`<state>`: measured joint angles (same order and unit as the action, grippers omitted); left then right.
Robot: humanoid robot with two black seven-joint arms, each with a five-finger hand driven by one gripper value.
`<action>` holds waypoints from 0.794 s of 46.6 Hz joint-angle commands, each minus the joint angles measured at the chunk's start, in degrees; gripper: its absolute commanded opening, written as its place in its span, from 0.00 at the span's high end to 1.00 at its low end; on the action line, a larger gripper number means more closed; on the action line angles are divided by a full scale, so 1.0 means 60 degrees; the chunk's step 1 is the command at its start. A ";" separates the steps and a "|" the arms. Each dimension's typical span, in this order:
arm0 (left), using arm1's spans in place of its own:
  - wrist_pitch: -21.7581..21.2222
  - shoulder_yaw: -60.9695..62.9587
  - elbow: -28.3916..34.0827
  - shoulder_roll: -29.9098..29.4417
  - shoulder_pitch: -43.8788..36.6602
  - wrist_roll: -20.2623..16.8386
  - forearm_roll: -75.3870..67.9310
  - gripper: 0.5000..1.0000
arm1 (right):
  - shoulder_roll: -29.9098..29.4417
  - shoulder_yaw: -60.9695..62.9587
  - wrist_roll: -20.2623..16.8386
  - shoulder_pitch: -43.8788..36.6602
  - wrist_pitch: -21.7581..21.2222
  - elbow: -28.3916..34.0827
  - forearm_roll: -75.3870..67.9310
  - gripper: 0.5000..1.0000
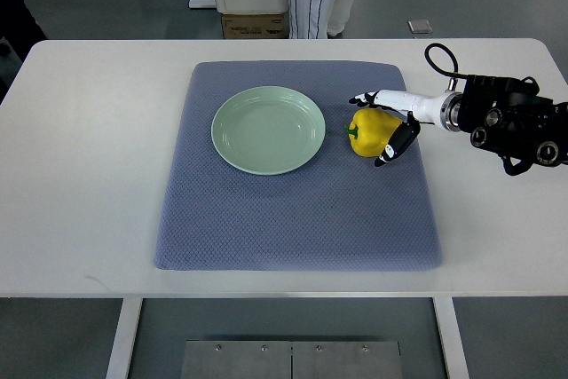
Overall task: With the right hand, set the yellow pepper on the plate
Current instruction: 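Lower the right hand and close its fingers around the yellow pepper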
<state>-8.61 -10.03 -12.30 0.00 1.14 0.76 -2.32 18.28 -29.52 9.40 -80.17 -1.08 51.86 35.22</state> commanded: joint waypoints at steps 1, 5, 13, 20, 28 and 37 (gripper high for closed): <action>0.0000 0.0002 0.0000 0.0000 0.0000 0.0006 0.0006 0.00 | 0.0000 -0.0002 0.0000 0.0046 0.0005 -0.0015 0.0004 0.03; 0.0000 0.0001 0.0000 0.0000 0.0000 0.0006 0.0006 0.00 | 0.0000 -0.0002 0.0000 0.0061 0.0019 -0.0030 0.0004 0.03; 0.0000 0.0002 0.0000 0.0000 0.0000 0.0006 -0.0008 0.00 | 0.0000 -0.0002 0.0000 0.0076 0.0019 -0.0030 0.0004 0.11; 0.0000 0.0002 0.0000 0.0000 0.0000 -0.0009 -0.0008 0.00 | -0.0014 -0.0002 0.0000 0.0076 0.0019 -0.0030 0.0004 0.16; 0.0000 0.0002 0.0000 0.0000 0.0000 -0.0009 -0.0008 0.00 | -0.0087 -0.0002 -0.0029 0.0061 0.0092 -0.0030 -0.0010 0.16; 0.0000 0.0002 0.0000 0.0000 0.0000 -0.0009 0.0006 0.00 | -0.0131 -0.0002 -0.0147 0.0061 0.0254 -0.0030 -0.0010 0.16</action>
<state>-8.61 -10.05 -12.30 0.00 1.14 0.74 -2.32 17.58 -29.54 8.56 -79.79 0.38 51.67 35.17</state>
